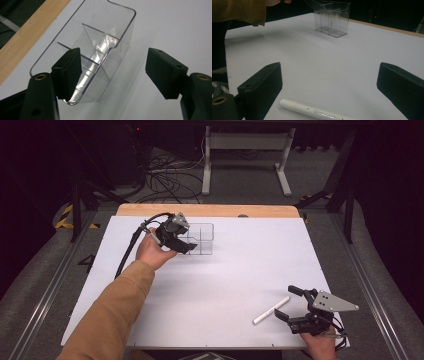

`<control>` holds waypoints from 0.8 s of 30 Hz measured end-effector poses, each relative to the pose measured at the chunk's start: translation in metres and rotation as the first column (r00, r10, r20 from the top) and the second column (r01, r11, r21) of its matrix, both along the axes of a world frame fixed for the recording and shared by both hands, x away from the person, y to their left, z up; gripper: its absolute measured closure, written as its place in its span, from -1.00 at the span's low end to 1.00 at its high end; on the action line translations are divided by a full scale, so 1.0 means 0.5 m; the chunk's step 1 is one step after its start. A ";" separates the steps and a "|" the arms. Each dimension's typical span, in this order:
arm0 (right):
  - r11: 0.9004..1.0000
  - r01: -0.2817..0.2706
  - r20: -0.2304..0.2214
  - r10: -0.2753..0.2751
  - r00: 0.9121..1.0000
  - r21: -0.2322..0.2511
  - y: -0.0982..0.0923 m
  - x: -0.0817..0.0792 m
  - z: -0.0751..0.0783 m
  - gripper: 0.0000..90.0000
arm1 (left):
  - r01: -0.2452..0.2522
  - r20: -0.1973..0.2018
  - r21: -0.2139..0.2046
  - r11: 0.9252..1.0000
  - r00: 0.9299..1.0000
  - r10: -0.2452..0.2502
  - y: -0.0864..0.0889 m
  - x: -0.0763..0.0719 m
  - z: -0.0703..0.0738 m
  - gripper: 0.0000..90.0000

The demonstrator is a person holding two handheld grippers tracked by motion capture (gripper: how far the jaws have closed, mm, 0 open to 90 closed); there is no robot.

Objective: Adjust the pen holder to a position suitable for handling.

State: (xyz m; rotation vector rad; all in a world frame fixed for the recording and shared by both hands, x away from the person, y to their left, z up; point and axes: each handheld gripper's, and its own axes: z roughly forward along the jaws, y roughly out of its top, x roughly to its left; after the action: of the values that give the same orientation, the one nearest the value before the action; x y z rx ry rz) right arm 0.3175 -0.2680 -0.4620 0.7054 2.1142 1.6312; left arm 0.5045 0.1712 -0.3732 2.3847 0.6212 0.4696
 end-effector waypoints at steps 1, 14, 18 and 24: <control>1.000 -0.001 0.001 0.001 1.000 0.000 0.000 0.000 0.000 -0.85 | 0.001 -0.001 0.009 1.000 1.000 -0.001 0.000 0.002 -0.001 -0.31; 1.000 -0.012 -0.003 0.012 1.000 -0.002 0.001 0.001 -0.001 -0.85 | -0.020 -0.047 0.102 0.995 0.999 0.025 -0.003 0.021 -0.023 -0.12; 1.000 -0.015 -0.006 0.015 1.000 -0.003 0.001 0.002 -0.002 -0.85 | -0.024 -0.037 0.136 0.990 0.999 0.030 -0.005 0.024 -0.028 -0.05; 1.000 -0.017 -0.007 0.017 1.000 -0.002 0.001 0.002 -0.003 -0.85 | -0.026 -0.014 0.206 0.978 0.999 0.029 -0.015 0.022 -0.026 0.09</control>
State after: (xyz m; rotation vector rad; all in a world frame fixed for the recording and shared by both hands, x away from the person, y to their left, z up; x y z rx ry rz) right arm 0.3186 -0.2674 -0.4633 0.6951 2.1324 1.6380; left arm 0.5154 0.1634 -0.3865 2.5806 0.6414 0.5498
